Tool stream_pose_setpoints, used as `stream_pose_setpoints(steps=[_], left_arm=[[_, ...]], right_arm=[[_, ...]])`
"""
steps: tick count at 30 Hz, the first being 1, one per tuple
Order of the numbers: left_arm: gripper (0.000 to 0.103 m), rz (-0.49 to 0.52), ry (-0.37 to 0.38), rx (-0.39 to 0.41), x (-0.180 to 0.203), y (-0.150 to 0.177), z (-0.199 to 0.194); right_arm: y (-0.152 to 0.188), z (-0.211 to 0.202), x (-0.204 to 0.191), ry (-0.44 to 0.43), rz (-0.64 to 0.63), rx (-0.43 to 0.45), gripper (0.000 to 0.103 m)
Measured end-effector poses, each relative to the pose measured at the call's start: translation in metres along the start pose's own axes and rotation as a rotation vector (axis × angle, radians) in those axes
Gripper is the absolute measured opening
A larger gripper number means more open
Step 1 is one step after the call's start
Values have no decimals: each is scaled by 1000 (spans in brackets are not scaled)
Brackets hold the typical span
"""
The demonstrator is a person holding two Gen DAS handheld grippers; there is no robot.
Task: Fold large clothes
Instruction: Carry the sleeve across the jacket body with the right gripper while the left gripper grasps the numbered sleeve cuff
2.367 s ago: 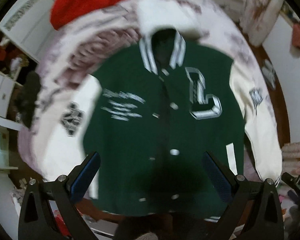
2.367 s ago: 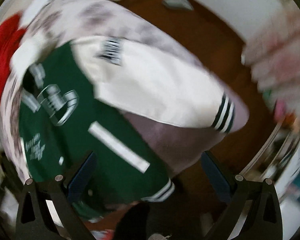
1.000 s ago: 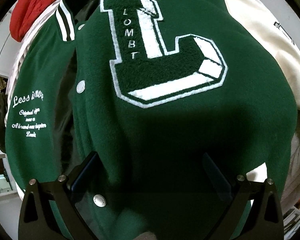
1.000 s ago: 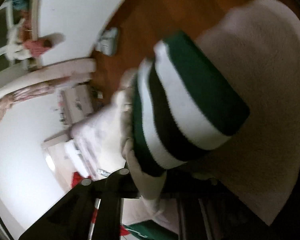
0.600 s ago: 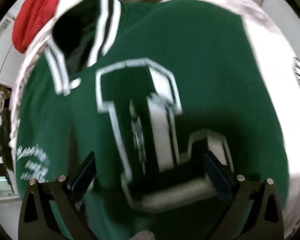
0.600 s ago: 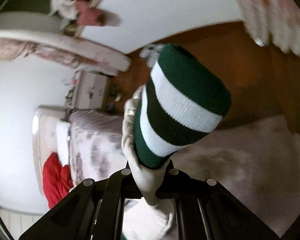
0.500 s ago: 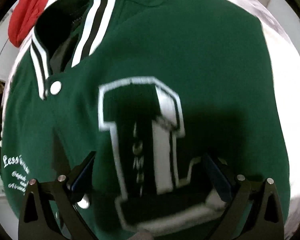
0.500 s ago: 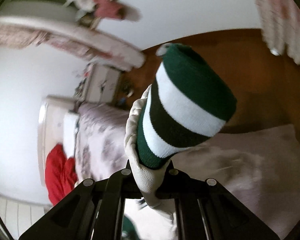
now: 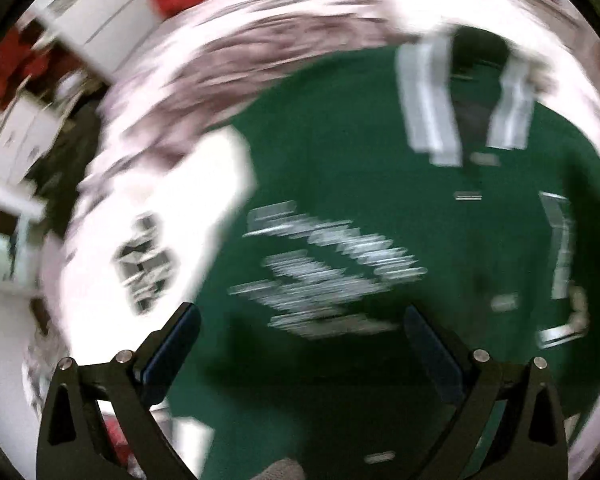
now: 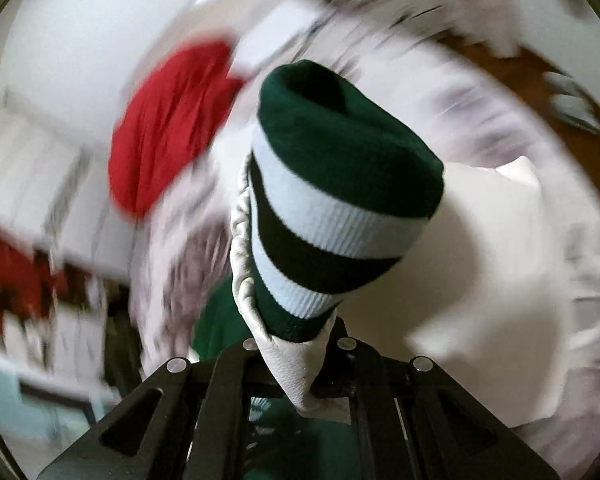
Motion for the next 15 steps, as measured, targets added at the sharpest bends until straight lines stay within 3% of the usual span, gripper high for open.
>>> stream_pose_setpoints(steps=[5,8,10,11,12,13,15], left_arm=[[103,-116,-88,-69,-101,27,39],[103,-165,-121,-114,-147,56,53],[103,-212,-109,-163,-176,78,65],[103,-239,-93,-188,-189,89,67],[103,-283,-59,-230,-206,105,75],[103,-325,-27,-259,-219,117,79],[103,-434,65,-332,-242,145,93]], right_arm=[[100,163,-73,127,-270,-310,7],[169,208,-77,222,-419,-422,8],[199,225,-71,265,-494,-501,20],[203,223,-74,253,-506,-512,29],[206,217,-79,194,-476,-533,49],[205,208,-81,118,-419,-555,61],[207,178,-77,14,-328,-551,64]])
Point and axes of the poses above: each gripper's, at about its wrist camera, not at the fingertips, and z roughly the way its jaws point, x to its right, y to its underside, the point moved 3 cm from there along z, roughly the way its jaws point, and after that the axes turned 10 degrees about -y, right-handed, at the moved point
